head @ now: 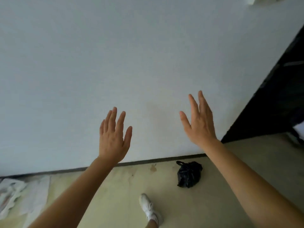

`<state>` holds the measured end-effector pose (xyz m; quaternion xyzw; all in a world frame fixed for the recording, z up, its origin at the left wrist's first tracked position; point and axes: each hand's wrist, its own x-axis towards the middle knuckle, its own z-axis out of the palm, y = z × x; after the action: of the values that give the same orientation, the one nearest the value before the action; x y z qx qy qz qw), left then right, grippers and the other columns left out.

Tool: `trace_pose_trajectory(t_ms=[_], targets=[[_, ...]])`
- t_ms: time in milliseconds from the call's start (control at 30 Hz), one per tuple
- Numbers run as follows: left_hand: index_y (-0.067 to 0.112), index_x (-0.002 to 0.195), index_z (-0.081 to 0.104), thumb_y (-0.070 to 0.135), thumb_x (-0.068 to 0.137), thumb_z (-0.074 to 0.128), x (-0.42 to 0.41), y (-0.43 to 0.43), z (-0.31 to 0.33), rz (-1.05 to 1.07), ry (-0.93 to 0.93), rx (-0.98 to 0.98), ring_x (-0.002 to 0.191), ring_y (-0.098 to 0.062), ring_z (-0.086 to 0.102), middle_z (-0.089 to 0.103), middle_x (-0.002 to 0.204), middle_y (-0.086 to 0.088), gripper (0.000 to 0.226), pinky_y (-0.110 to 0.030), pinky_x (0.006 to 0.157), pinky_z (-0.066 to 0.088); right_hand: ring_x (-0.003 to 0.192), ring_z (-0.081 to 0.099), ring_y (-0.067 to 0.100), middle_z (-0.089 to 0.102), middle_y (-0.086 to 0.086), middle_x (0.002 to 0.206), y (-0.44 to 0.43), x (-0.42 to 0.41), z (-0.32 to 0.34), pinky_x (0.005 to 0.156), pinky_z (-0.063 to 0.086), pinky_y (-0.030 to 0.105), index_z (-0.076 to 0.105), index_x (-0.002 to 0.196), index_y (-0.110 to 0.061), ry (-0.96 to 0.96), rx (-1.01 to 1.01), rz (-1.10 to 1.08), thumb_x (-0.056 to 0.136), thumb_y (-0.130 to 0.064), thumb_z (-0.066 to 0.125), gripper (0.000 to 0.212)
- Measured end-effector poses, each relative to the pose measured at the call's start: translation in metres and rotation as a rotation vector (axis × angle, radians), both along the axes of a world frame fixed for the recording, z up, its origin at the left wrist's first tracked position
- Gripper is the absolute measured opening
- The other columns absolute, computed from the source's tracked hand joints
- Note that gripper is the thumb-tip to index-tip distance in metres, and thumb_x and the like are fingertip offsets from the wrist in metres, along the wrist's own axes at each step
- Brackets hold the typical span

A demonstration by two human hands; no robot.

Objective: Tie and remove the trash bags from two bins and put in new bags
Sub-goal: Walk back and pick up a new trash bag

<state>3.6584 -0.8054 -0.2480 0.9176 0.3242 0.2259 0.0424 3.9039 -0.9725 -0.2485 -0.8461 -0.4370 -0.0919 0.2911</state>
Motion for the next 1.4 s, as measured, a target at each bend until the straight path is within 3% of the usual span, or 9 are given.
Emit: trace_pose_trajectory(t_ms=[167, 333, 600, 767, 1067, 1267, 1400], targets=[[0.014, 0.151, 0.032, 0.046, 0.100, 0.033, -0.188, 0.028, 0.044, 0.379, 0.029, 0.091, 0.148, -0.035, 0.021, 0.022, 0.161, -0.016, 0.059, -0.056, 0.115, 0.026, 0.153, 0.006, 0.034, -0.004, 0.017, 0.166, 0.091, -0.139, 0.008, 0.122, 0.019, 0.051, 0.013, 0.159, -0.019, 0.002, -0.062, 0.339, 0.102, -0.056, 0.026, 0.069], [0.015, 0.151, 0.030, 0.047, 0.100, 0.032, -0.358, 0.047, 0.091, 0.712, -0.033, 0.143, 0.148, -0.035, 0.018, 0.020, 0.161, -0.015, 0.060, -0.056, 0.117, 0.021, 0.152, 0.011, 0.036, -0.002, 0.018, 0.166, 0.190, -0.282, 0.053, 0.122, 0.019, 0.049, 0.016, 0.158, -0.018, -0.146, 0.032, 0.626, 0.101, -0.053, 0.036, 0.069], [0.017, 0.152, 0.028, 0.049, 0.101, 0.031, -0.623, 0.036, 0.113, 1.107, -0.039, 0.182, 0.150, -0.031, 0.014, 0.016, 0.163, -0.013, 0.061, -0.055, 0.119, 0.018, 0.153, 0.006, 0.033, -0.005, 0.016, 0.166, 0.317, -0.584, 0.096, 0.121, 0.019, 0.052, 0.013, 0.159, -0.018, -0.151, 0.136, 1.028, 0.101, -0.051, 0.040, 0.071], [0.016, 0.150, 0.033, 0.048, 0.099, 0.031, -0.748, 0.024, 0.110, 1.293, -0.055, 0.203, 0.148, -0.031, 0.020, 0.022, 0.161, -0.012, 0.060, -0.054, 0.118, 0.022, 0.152, 0.012, 0.034, 0.001, 0.017, 0.166, 0.345, -0.750, 0.088, 0.119, 0.024, 0.054, 0.019, 0.157, -0.016, -0.219, 0.142, 1.358, 0.100, -0.048, 0.044, 0.070], [0.020, 0.151, 0.030, 0.054, 0.098, 0.024, -0.950, 0.044, 0.042, 1.569, 0.085, -0.005, 0.148, -0.032, 0.023, 0.020, 0.162, -0.012, 0.063, -0.052, 0.116, 0.024, 0.151, 0.012, 0.032, 0.005, 0.014, 0.165, 0.432, -1.016, 0.017, 0.119, 0.023, 0.054, 0.024, 0.156, -0.018, -0.176, 0.037, 1.650, 0.095, -0.045, 0.053, 0.073], [0.021, 0.153, 0.026, 0.054, 0.097, 0.026, -1.089, 0.074, 0.072, 1.724, 0.140, -0.013, 0.149, -0.031, 0.021, 0.012, 0.164, -0.010, 0.065, -0.052, 0.116, 0.024, 0.152, 0.008, 0.031, 0.002, 0.013, 0.165, 0.482, -1.218, 0.028, 0.121, 0.019, 0.054, 0.022, 0.155, -0.021, -0.161, -0.031, 1.855, 0.098, -0.050, 0.041, 0.066], [0.018, 0.152, 0.031, 0.052, 0.096, 0.030, -1.172, 0.063, 0.085, 1.841, 0.147, 0.009, 0.147, -0.035, 0.022, 0.011, 0.164, -0.013, 0.065, -0.055, 0.114, 0.027, 0.152, 0.005, 0.030, -0.002, 0.013, 0.165, 0.480, -1.333, 0.040, 0.123, 0.008, 0.047, 0.022, 0.156, -0.020, -0.130, -0.075, 1.939, 0.098, -0.045, 0.046, 0.067]])
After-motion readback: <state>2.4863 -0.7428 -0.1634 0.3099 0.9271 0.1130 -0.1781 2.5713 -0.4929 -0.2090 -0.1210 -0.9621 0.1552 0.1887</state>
